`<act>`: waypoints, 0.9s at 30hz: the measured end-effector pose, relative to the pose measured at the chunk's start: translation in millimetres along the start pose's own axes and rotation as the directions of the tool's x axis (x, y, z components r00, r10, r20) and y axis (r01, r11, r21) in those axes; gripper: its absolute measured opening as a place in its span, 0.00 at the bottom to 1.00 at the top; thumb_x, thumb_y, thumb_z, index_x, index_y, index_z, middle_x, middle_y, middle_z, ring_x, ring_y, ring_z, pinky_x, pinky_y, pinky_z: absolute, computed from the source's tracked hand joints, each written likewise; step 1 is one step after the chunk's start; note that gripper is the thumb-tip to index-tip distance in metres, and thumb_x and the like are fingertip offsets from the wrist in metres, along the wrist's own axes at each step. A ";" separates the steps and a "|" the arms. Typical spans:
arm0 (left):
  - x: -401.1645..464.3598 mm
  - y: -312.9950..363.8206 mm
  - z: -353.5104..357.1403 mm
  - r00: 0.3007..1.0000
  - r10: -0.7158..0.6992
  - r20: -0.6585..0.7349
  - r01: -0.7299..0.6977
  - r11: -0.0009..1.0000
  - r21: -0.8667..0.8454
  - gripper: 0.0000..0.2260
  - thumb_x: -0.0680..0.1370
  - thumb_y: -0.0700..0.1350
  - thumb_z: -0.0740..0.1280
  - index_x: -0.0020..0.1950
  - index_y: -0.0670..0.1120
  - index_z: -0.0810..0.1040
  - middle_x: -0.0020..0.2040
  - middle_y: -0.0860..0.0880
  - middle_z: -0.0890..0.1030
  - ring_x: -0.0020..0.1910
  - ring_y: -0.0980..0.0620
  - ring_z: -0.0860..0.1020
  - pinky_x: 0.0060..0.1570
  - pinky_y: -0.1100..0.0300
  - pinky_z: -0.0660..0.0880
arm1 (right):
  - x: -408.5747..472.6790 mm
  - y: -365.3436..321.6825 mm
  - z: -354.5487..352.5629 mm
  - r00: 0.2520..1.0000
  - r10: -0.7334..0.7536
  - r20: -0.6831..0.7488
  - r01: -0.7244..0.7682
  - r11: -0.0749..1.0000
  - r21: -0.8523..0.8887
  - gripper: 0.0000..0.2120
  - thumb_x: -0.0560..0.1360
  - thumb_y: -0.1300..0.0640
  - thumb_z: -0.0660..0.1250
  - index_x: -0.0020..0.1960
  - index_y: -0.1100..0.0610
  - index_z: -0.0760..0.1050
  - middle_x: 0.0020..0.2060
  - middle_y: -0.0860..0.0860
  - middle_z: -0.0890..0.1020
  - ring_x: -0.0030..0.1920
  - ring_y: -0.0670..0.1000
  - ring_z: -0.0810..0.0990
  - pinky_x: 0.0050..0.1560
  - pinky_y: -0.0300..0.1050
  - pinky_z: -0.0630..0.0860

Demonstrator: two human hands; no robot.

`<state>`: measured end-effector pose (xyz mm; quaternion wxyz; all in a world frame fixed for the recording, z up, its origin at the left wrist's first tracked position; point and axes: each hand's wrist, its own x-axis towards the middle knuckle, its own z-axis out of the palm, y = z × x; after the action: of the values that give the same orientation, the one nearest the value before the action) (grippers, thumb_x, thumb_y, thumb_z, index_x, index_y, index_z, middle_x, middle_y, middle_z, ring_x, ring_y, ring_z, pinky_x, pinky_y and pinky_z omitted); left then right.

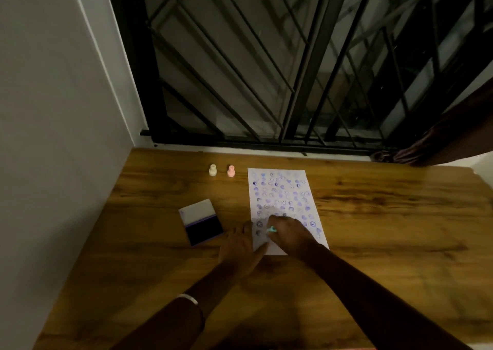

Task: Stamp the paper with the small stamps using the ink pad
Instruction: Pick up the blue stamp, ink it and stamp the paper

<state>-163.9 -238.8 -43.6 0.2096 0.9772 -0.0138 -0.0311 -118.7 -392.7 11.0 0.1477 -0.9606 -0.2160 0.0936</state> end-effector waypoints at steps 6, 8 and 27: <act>14.0 4.4 -26.5 0.883 -0.451 0.126 0.405 0.600 -0.690 0.16 0.80 0.56 0.57 0.59 0.47 0.75 0.53 0.44 0.80 0.54 0.44 0.78 0.54 0.52 0.74 | 6.7 -10.0 -28.6 0.992 -0.038 -0.119 0.035 0.999 -0.022 0.07 0.78 0.51 0.63 0.53 0.54 0.72 0.46 0.54 0.83 0.44 0.53 0.81 0.45 0.50 0.79; 21.7 6.2 -38.0 0.808 -0.502 0.308 0.485 0.271 -0.831 0.16 0.78 0.55 0.60 0.53 0.44 0.79 0.50 0.41 0.81 0.46 0.47 0.78 0.46 0.55 0.73 | 10.2 -19.1 -31.9 0.989 -0.069 -0.131 0.067 0.997 -0.024 0.08 0.78 0.51 0.63 0.54 0.54 0.72 0.48 0.54 0.83 0.45 0.54 0.81 0.45 0.50 0.79; 24.6 -15.0 -67.2 0.797 -0.226 0.561 0.456 -0.384 -0.803 0.26 0.75 0.64 0.62 0.61 0.44 0.76 0.54 0.45 0.82 0.53 0.46 0.80 0.48 0.52 0.76 | 35.5 -77.7 -4.3 0.957 -0.279 -0.082 0.272 0.959 -0.079 0.07 0.77 0.58 0.64 0.55 0.55 0.76 0.50 0.54 0.83 0.49 0.54 0.81 0.51 0.47 0.76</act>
<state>-134.7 -198.7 10.1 0.8588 0.3777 0.3038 -0.1655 -116.1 -311.0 36.1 0.1369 -0.9288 -0.3436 0.0203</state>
